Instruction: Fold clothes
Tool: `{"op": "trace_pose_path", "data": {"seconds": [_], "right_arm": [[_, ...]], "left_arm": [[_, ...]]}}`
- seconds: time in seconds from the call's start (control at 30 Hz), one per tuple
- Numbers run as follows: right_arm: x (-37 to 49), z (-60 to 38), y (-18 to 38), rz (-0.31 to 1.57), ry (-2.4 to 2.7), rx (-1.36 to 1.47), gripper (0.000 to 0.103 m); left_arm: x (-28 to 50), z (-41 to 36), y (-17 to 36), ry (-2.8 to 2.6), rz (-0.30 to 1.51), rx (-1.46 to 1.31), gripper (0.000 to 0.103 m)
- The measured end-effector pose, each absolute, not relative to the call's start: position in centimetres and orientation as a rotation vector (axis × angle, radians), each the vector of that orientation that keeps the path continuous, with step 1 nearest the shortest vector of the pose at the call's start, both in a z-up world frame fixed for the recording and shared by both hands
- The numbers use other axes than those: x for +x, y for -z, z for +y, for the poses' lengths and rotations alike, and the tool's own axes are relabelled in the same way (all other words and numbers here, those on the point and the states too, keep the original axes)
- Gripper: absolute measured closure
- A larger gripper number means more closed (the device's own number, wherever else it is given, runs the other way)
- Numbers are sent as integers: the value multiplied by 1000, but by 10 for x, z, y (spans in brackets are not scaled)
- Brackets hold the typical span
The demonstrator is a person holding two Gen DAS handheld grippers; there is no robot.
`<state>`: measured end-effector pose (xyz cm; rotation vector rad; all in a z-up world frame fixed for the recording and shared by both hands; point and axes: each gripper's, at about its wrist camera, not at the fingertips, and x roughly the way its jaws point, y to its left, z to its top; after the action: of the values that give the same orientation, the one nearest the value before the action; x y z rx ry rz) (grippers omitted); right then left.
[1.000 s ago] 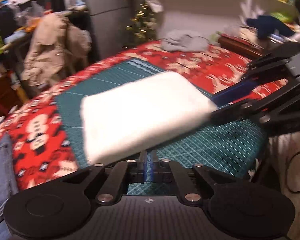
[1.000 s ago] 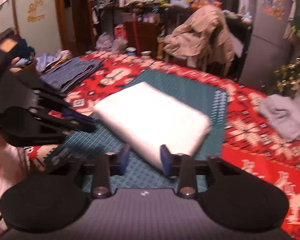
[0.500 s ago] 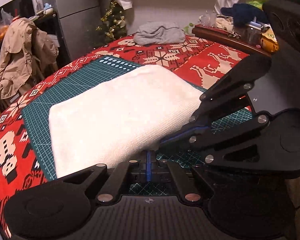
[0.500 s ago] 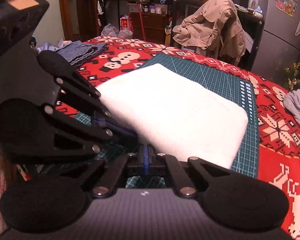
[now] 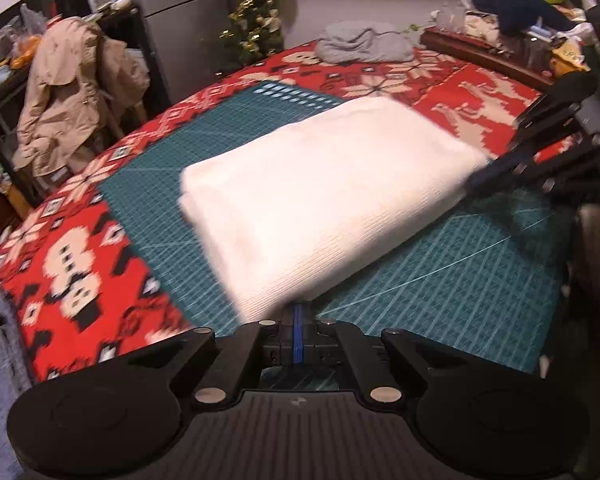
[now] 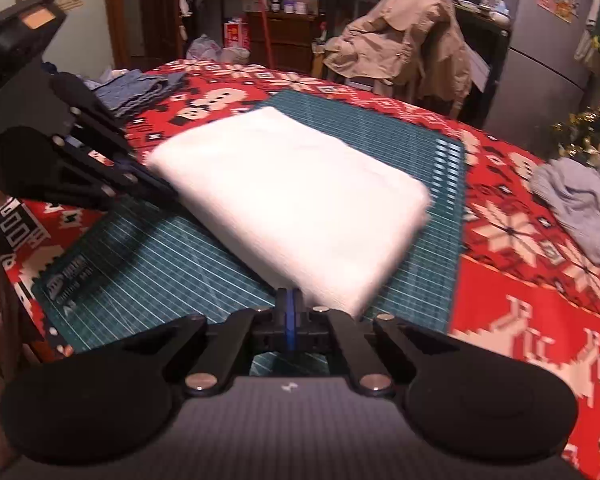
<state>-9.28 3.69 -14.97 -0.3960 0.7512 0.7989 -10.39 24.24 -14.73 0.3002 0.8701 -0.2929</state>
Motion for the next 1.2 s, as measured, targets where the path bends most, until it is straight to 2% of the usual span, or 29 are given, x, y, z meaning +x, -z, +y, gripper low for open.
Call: {"op": "trace_pose_path", "data": {"seconds": [0.1,0.27,0.3,0.33,0.4,0.57,0.7,0.73,0.77,0.8,0.87,1.2], "right_arm": [[-87,22,148,758,-743,-385,103],[-79,0,143,766,-708,-347,97],[-79,-1,141,759,-723,-343,96],[-80,-2,140,753,-741,-344,92],[-82,2,140,742,-785,-371,83],[-81,16,149,727,-850,-448,72],[-79,19,154,717,-864,-477,72],[-80,19,154,714,-870,-482,73],[-80,19,154,710,-876,-486,84],[-80,20,155,706,-882,-490,89],[-81,20,155,699,-895,-499,98],[-53,-17,148,711,-907,-474,101]], "left_arm": [[-107,253,148,250,885,305,101],[-116,268,146,179,888,347,95],[-116,270,145,175,887,347,90],[-116,270,144,175,885,351,81],[-116,268,143,187,868,375,71],[-108,258,143,260,844,407,71],[-102,252,148,293,838,442,72],[-100,252,149,300,837,448,76],[-100,252,149,314,836,447,79],[-100,251,149,334,840,442,90],[-102,251,150,351,836,455,93],[-120,229,136,460,819,459,98]]}}
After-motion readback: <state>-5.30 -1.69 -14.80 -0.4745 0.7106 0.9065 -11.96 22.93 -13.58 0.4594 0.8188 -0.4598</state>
